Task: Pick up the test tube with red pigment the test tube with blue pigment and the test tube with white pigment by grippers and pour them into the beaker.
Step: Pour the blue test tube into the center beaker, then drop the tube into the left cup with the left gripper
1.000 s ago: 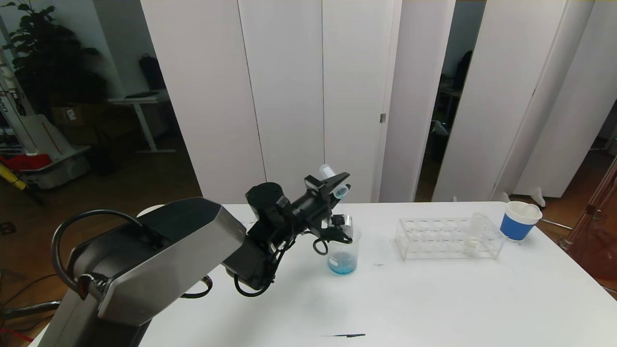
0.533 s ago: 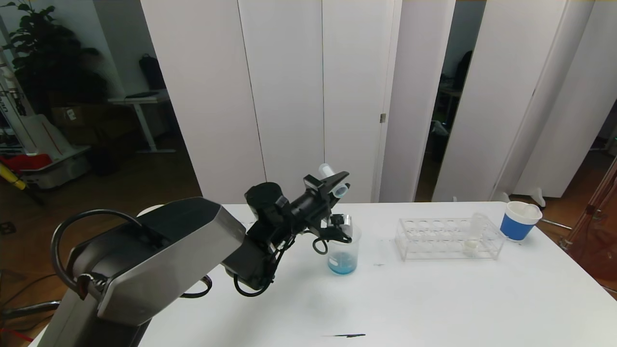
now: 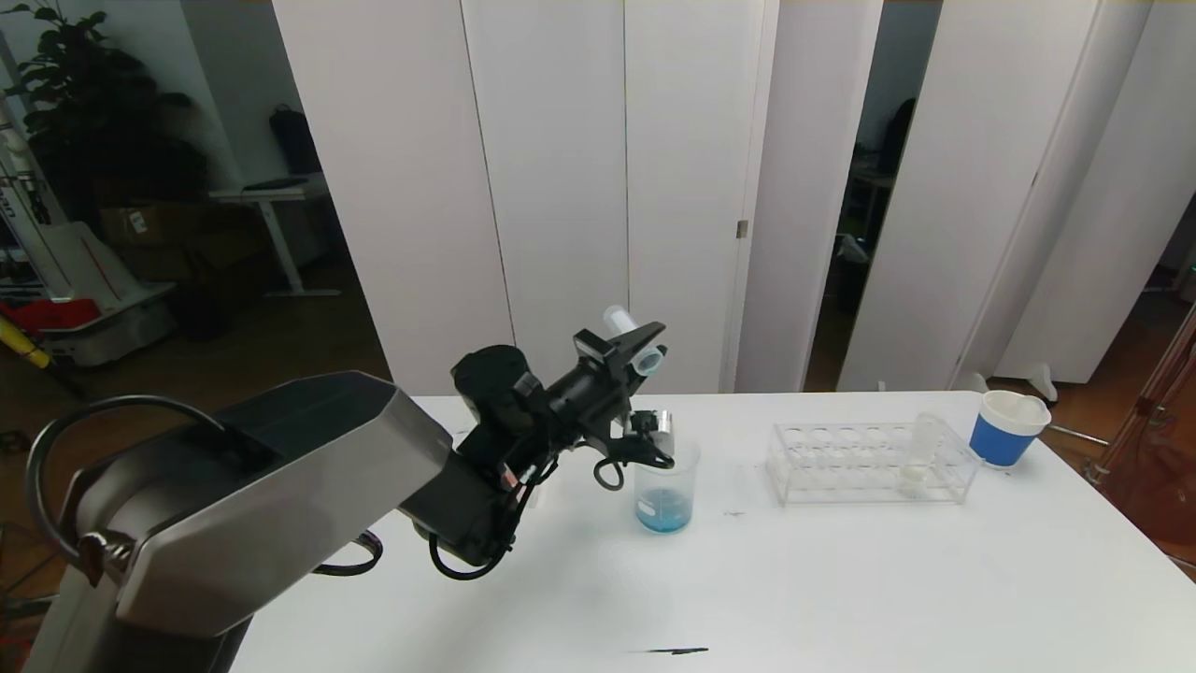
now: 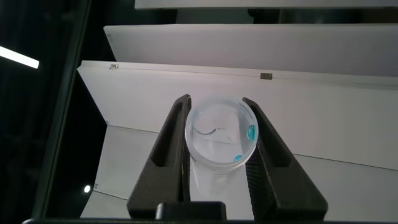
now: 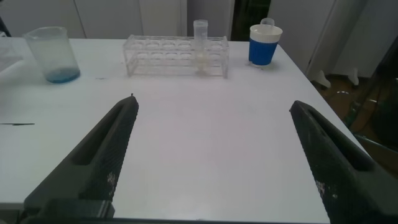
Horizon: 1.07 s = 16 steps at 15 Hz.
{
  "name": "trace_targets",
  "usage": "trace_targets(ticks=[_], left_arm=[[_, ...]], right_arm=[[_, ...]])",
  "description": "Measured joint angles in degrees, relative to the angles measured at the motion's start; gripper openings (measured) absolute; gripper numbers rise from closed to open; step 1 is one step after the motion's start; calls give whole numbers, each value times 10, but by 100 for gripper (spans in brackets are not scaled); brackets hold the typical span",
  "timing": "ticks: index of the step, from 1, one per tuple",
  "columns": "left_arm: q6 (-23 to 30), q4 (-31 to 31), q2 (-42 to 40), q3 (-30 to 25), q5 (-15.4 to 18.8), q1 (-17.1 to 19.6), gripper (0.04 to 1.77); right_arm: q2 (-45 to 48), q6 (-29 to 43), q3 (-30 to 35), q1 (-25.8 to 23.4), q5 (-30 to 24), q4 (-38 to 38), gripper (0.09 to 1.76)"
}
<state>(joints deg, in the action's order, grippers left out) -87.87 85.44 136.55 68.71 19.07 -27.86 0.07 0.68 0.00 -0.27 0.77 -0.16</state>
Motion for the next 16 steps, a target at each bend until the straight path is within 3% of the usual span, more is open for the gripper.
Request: trace_targets(ticks=[2, 3, 6, 9, 11, 13, 16], left_arm=[[5, -13, -31, -22, -16, 0, 58], [8, -30, -51, -36, -40, -1, 58], [79, -113, -133, -80, -170, -8, 58], [235, -245, -231, -99, -270, -24, 58], [358, -321, -292, -103, -364, -23, 58], [448, -385, -343, -104, -444, -5, 58], [590, -477, -397, -110, -475, 48, 58]], right_arm=[[0, 0, 0, 0, 0, 0, 175], [0, 0, 0, 0, 0, 0, 175], [0, 0, 0, 0, 0, 0, 175], [0, 0, 0, 0, 0, 0, 175], [0, 0, 0, 0, 0, 0, 175], [0, 0, 0, 0, 0, 0, 175], [0, 0, 0, 0, 0, 0, 175]])
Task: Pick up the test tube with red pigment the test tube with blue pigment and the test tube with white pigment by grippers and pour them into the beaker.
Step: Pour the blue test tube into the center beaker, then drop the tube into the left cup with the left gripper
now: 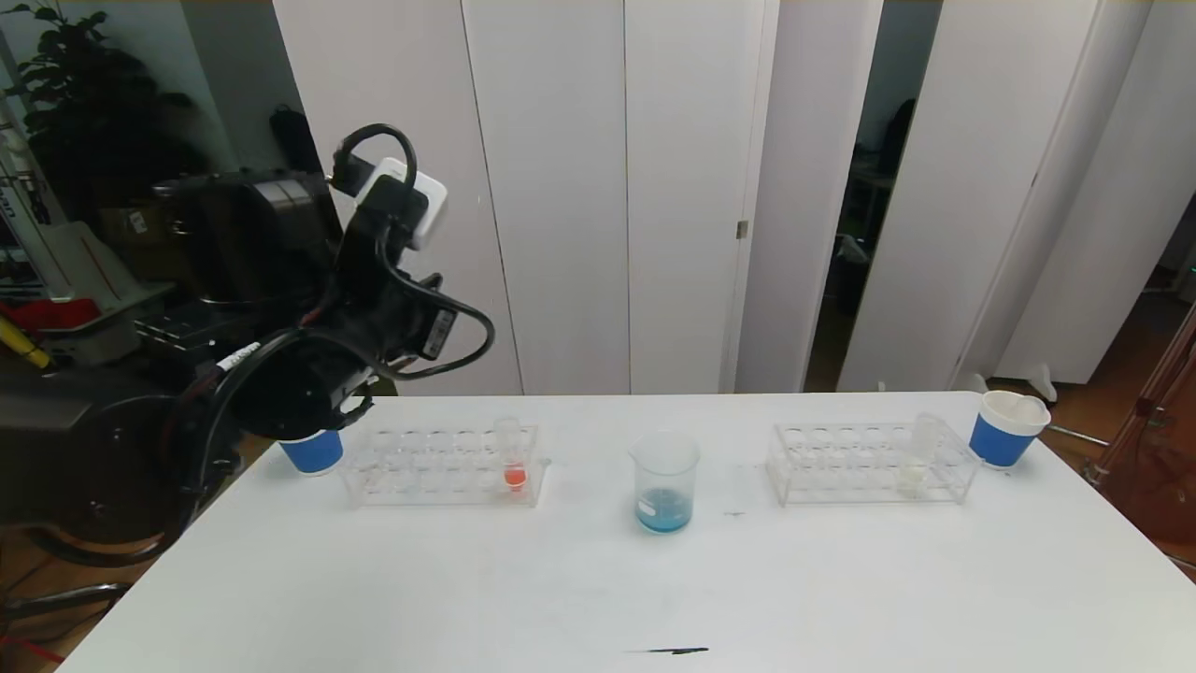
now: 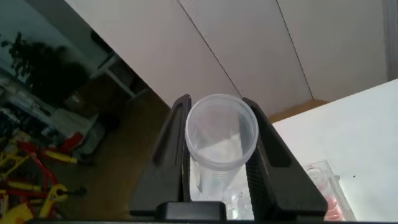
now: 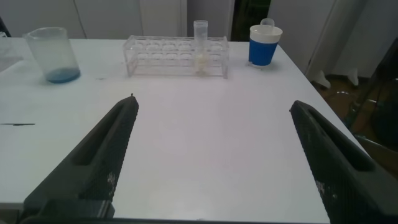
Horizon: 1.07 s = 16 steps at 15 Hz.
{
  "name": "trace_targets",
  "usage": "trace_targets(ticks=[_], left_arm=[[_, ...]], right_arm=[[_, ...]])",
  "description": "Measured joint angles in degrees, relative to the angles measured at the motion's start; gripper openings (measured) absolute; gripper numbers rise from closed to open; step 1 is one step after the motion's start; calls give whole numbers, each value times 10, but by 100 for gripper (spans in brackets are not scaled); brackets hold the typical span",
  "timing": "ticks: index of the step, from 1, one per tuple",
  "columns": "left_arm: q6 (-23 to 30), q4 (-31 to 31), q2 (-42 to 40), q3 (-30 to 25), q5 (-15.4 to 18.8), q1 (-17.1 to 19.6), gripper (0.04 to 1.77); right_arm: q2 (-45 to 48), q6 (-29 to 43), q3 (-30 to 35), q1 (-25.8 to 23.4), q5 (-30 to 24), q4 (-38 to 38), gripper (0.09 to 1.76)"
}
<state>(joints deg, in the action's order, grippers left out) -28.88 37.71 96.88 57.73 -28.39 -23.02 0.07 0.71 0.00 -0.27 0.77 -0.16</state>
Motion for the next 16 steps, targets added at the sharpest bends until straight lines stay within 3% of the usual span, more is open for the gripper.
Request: trace_targets(ticks=[3, 4, 10, 12, 16], left_arm=[[142, -106, -33, 0, 5, 73, 58], [165, -119, -37, 0, 9, 99, 58], [225, -108, 27, 15, 59, 267, 58], [237, -99, 52, 36, 68, 293, 58], [293, -96, 104, 92, 110, 302, 58]], right_arm=[[0, 0, 0, 0, 0, 0, 175], [0, 0, 0, 0, 0, 0, 175], [0, 0, 0, 0, 0, 0, 175], [0, 0, 0, 0, 0, 0, 175], [0, 0, 0, 0, 0, 0, 175]])
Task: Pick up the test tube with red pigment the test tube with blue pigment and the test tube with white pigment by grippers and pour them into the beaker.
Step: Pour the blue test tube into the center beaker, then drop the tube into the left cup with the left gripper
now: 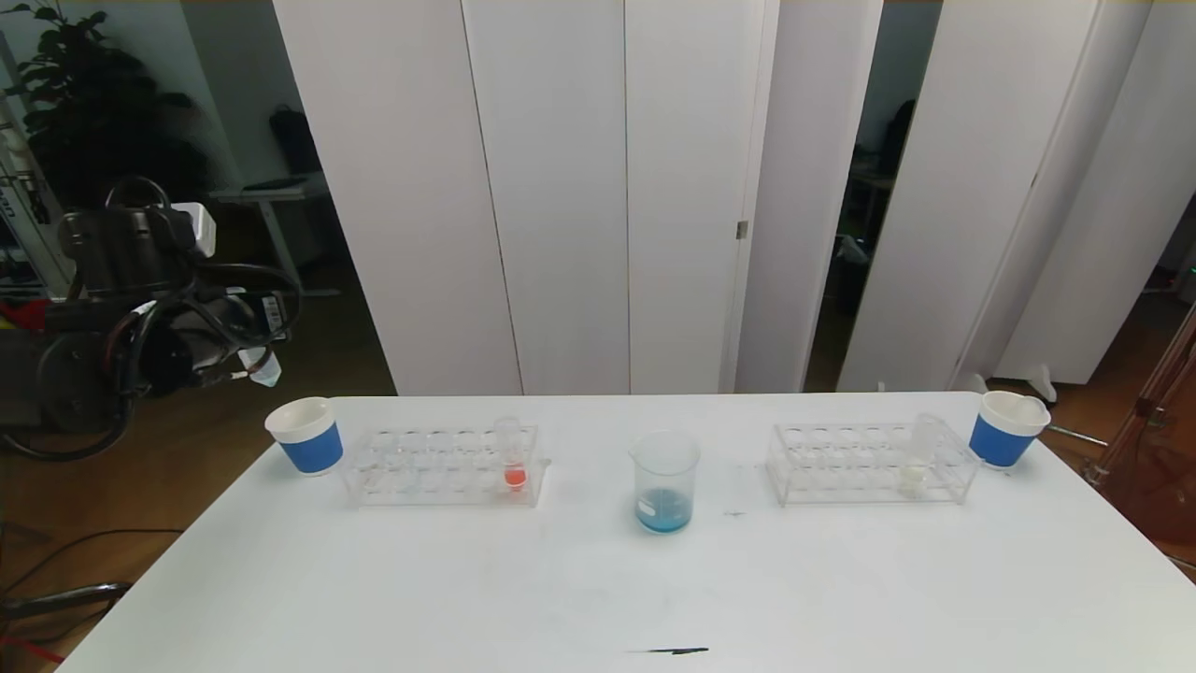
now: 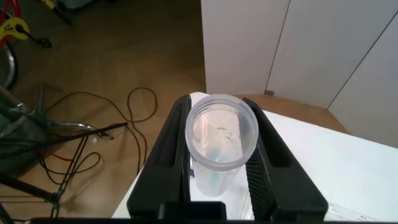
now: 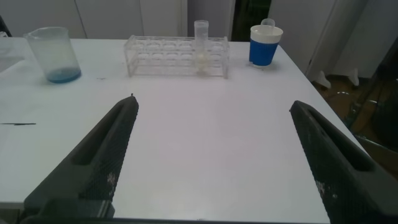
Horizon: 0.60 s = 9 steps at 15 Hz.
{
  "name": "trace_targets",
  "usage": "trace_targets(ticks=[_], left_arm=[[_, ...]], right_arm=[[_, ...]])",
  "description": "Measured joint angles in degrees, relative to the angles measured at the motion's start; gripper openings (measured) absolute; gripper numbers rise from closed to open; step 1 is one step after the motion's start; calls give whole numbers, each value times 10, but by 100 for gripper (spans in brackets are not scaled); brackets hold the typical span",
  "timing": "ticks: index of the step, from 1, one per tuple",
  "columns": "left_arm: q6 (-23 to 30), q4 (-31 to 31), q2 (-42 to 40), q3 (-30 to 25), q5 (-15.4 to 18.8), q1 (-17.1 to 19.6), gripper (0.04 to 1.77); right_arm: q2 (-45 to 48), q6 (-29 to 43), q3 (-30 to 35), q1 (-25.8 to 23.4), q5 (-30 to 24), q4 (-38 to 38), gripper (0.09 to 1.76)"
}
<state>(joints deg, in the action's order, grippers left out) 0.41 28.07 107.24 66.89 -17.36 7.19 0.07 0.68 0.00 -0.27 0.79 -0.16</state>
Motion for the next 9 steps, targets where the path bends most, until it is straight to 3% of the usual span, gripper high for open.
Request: trace_targets(ticks=[5, 9], left_arm=[[9, 94, 94, 36, -5, 12, 58], [9, 150, 161, 51, -37, 18, 58]], right_arm=[[0, 0, 0, 0, 0, 0, 175], [0, 0, 0, 0, 0, 0, 175]])
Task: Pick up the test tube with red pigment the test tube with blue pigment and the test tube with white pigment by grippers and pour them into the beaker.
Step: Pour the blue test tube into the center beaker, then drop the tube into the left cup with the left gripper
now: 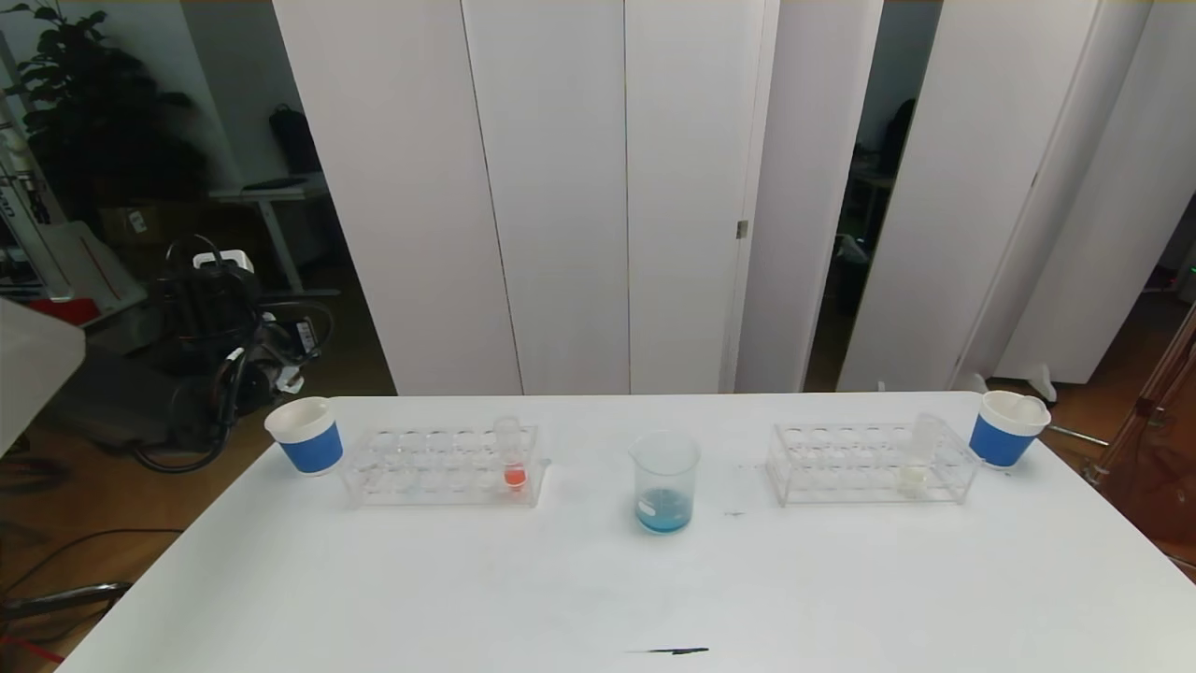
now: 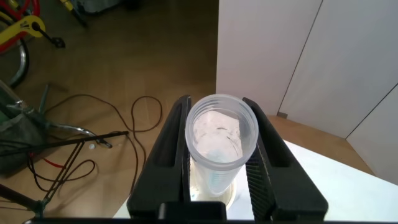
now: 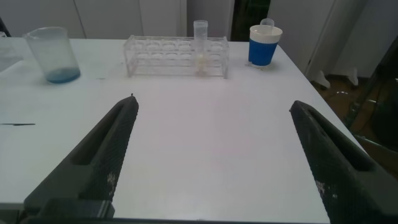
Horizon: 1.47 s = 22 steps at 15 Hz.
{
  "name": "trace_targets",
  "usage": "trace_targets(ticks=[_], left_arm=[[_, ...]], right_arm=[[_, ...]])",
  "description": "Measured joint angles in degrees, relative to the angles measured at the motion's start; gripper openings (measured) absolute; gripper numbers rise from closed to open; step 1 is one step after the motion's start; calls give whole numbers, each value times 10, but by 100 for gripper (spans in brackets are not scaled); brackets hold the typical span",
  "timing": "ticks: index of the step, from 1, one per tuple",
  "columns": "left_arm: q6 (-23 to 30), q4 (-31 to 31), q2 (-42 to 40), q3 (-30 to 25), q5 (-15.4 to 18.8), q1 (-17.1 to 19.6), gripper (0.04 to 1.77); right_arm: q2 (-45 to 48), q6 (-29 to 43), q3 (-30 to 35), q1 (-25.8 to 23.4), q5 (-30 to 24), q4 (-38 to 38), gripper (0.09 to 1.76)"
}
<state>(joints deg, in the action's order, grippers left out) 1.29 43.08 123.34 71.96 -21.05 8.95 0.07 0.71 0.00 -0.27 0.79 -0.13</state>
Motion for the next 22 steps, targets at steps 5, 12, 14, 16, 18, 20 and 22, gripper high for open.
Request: trace_targets(ticks=[5, 12, 14, 16, 18, 20, 22], left_arm=[[0, 18, 55, 15, -9, 2, 58], [1, 15, 97, 20, -10, 13, 58], [2, 13, 102, 16, -9, 14, 58], [2, 12, 107, 15, -9, 14, 58], [2, 10, 108, 14, -9, 14, 75], [2, 10, 108, 15, -9, 14, 143], [2, 12, 108, 16, -10, 14, 175]], right_arm=[[0, 0, 0, 0, 0, 0, 175], [0, 0, 0, 0, 0, 0, 175], [0, 0, 0, 0, 0, 0, 175], [0, 0, 0, 0, 0, 0, 175], [0, 0, 0, 0, 0, 0, 175], [0, 0, 0, 0, 0, 0, 175], [0, 0, 0, 0, 0, 0, 175]])
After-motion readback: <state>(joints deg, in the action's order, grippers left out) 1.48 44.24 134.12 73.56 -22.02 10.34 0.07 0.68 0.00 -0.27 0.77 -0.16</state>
